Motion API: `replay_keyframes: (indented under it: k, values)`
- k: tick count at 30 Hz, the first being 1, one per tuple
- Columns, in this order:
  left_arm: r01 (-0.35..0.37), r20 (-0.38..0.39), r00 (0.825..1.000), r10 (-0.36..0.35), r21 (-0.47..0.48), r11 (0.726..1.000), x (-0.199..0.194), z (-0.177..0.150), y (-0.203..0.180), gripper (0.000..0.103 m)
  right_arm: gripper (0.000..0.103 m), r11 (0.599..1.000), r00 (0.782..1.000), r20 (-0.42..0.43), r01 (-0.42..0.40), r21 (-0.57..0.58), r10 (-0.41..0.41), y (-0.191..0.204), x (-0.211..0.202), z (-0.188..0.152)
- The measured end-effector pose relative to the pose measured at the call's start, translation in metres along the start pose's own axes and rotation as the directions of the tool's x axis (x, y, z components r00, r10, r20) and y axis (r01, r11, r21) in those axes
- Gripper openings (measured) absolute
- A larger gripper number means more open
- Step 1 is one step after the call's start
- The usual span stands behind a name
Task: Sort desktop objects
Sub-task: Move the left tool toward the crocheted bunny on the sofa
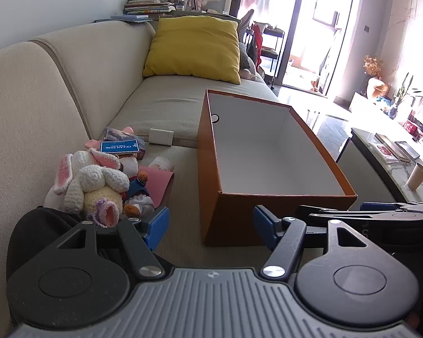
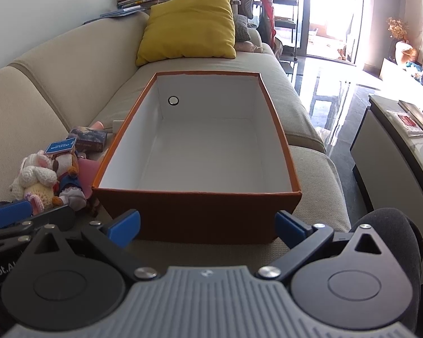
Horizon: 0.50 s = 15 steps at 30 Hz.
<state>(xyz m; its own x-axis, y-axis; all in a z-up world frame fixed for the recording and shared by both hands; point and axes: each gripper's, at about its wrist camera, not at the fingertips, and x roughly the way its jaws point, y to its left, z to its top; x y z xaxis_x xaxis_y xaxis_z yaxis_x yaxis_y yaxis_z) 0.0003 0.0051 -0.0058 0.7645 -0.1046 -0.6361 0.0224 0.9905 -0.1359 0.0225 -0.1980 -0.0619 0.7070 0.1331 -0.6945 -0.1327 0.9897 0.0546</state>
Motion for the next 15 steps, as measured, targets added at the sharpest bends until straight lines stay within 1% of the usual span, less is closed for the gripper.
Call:
replay_keyframes:
  k: [3,6,8,10,12,14,15]
  values:
    - [0.003,-0.005,1.000,-0.003,-0.007,1.000,0.001,0.000,0.001,0.078,0.100,1.000,1.000,-0.003,-0.005,-0.005,0.005,0.002,0.001,0.000]
    - [0.013,-0.016,1.000,-0.013,-0.011,1.000,0.003,0.000,0.004,0.078,0.096,1.000,1.000,-0.007,-0.016,-0.023,0.015,0.005,0.002,0.001]
    - [0.016,-0.021,1.000,-0.016,-0.015,1.000,0.003,0.001,0.008,0.077,0.090,0.999,1.000,-0.004,-0.028,-0.045,0.028,0.008,0.002,0.003]
    - [0.011,-0.027,1.000,-0.011,-0.024,1.000,0.002,0.003,0.013,0.075,0.084,0.996,0.999,0.009,-0.040,-0.081,0.041,0.014,0.002,0.006]
    - [-0.003,-0.032,1.000,0.001,-0.040,0.999,0.002,0.005,0.020,0.074,0.080,0.990,0.998,0.034,-0.053,-0.128,0.058,0.021,0.001,0.009]
    - [-0.022,-0.034,0.999,0.020,-0.062,0.998,0.001,0.007,0.028,0.071,0.071,0.981,0.995,0.058,-0.073,-0.177,0.084,0.030,0.002,0.012]
    - [-0.034,-0.033,0.999,0.032,-0.071,0.997,0.001,0.008,0.034,0.070,0.068,0.975,0.993,0.069,-0.084,-0.205,0.100,0.034,0.003,0.014]
